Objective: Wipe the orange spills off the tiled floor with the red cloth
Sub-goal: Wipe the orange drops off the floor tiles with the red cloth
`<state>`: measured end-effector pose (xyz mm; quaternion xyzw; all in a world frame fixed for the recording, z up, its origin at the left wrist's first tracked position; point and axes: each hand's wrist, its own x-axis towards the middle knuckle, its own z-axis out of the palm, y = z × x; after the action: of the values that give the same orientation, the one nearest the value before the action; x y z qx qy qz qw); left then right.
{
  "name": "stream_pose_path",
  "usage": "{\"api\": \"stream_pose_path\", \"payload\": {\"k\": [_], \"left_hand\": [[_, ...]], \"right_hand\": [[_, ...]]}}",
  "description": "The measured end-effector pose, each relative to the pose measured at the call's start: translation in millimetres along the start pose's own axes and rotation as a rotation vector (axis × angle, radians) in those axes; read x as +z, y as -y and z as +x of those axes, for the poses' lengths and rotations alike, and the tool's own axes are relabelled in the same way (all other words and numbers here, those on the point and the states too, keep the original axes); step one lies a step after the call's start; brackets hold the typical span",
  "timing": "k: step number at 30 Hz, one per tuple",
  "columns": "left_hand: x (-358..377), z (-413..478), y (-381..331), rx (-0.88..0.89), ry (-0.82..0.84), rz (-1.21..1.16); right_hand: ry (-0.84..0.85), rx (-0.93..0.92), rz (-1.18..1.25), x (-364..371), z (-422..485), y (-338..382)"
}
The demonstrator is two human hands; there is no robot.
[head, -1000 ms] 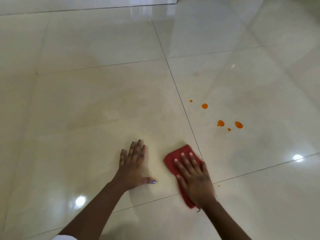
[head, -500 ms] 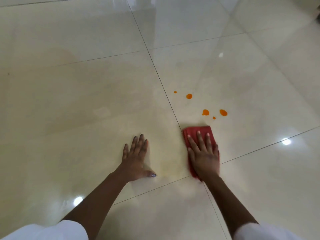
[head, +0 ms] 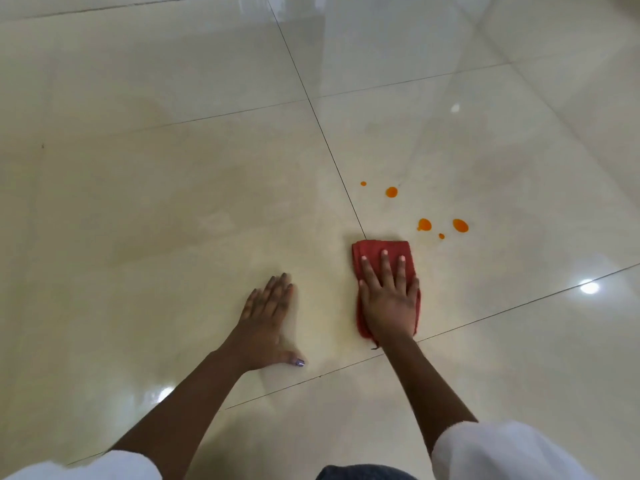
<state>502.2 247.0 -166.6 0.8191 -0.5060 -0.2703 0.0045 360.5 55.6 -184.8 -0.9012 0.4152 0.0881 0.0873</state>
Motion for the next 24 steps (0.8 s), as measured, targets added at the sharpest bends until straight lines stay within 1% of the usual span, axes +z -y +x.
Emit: {"api": "stream_pose_path", "payload": {"k": [1,3,4,5,6,9,11,12,13,14,15,17,18,21,22,24], "left_hand": [[0,3,-7,0.009,0.000,-0.004],[-1,10,-19,0.005,-0.004,-0.003],[-1,12,-26,-0.003,0.003,0.000],[-1,13,-30,-0.014,0.015,0.008],[-1,15,-35,-0.021,0.028,0.018],[-9,19,-43,-0.026,0.075,0.056],[-15,27,-45,-0.042,0.088,0.063],[-19,33,-46,-0.043,0.097,0.063],[-22,36,-47,-0.044,0.107,0.064],[-24,43,-48,-0.042,0.111,0.059],[-26,49,-49,-0.043,0.110,0.056],[-30,63,-52,-0.048,0.108,0.043],[-31,70,-55,-0.051,0.114,0.043],[-38,92,-66,-0.072,0.135,0.056],[-37,97,-68,-0.093,0.141,0.058],[-36,103,-72,-0.129,0.177,0.070]], "right_hand": [[0.003,-0.056,-0.006,1,-7,8],[0.023,-0.275,-0.025,7,-41,21],[0.003,-0.379,-0.030,11,-60,17],[0.012,-0.422,-0.024,14,-75,8],[0.022,-0.389,-0.026,12,-78,-7],[-0.066,-0.120,-0.004,-4,-42,-49],[-0.009,0.058,0.040,-14,-5,-60],[0.016,0.104,0.057,-16,9,-56],[0.032,0.098,0.062,-15,15,-46],[0.047,0.030,0.041,-14,17,-35],[0.064,-0.080,0.014,-10,9,-26],[0.078,-0.273,-0.034,-4,-12,-26],[0.047,-0.284,-0.036,-2,-17,-36],[0.004,-0.062,0.013,-6,0,-67],[-0.015,-0.015,0.020,-7,6,-72],[-0.032,0.010,0.014,-8,13,-72]]}}
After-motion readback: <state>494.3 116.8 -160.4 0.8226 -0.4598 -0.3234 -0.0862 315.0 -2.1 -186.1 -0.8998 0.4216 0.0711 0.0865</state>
